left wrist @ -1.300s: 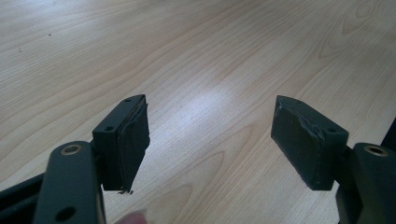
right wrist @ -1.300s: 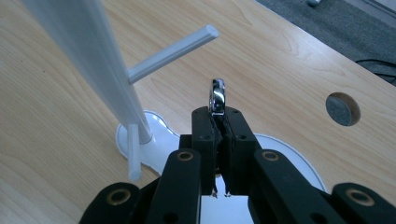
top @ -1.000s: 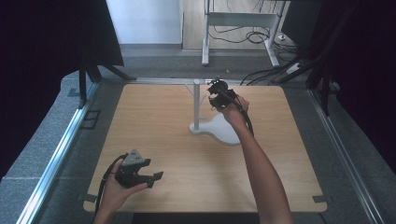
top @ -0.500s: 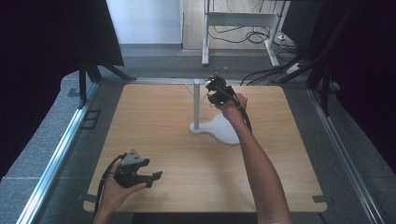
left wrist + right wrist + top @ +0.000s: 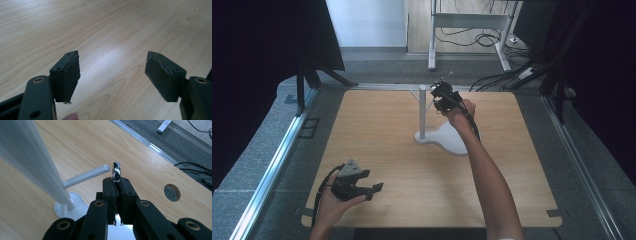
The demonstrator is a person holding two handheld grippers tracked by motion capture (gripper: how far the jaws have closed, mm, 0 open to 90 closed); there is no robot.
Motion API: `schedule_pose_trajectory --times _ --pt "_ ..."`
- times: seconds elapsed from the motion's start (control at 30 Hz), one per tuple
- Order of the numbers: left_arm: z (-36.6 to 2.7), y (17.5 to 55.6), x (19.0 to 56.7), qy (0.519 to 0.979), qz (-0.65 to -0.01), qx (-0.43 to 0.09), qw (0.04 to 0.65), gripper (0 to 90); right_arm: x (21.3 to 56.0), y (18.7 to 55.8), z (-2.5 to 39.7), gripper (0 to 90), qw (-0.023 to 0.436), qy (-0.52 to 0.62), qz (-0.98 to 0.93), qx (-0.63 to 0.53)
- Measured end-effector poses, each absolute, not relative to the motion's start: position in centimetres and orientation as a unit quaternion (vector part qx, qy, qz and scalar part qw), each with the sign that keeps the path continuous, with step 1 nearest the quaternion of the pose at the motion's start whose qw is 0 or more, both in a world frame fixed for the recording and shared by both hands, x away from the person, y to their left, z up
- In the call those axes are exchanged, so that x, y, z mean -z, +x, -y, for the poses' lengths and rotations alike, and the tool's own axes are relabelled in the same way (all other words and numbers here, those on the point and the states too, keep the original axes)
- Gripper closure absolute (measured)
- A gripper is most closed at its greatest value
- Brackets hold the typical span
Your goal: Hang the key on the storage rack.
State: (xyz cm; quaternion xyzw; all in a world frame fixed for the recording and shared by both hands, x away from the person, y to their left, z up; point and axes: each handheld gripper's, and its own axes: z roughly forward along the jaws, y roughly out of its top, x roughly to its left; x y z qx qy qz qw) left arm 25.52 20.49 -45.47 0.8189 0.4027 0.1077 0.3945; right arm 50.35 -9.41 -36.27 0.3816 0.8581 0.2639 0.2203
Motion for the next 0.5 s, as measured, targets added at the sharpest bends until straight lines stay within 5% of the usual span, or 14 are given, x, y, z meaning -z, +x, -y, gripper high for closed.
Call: schedule_pose_trajectory --times 0.5 --pt "-20.41 25.56 45.63 0.821 -0.402 -0.105 0.392 28.5 36.50 50.31 8.77 84.7 0.225 0.376 -0.859 -0.263"
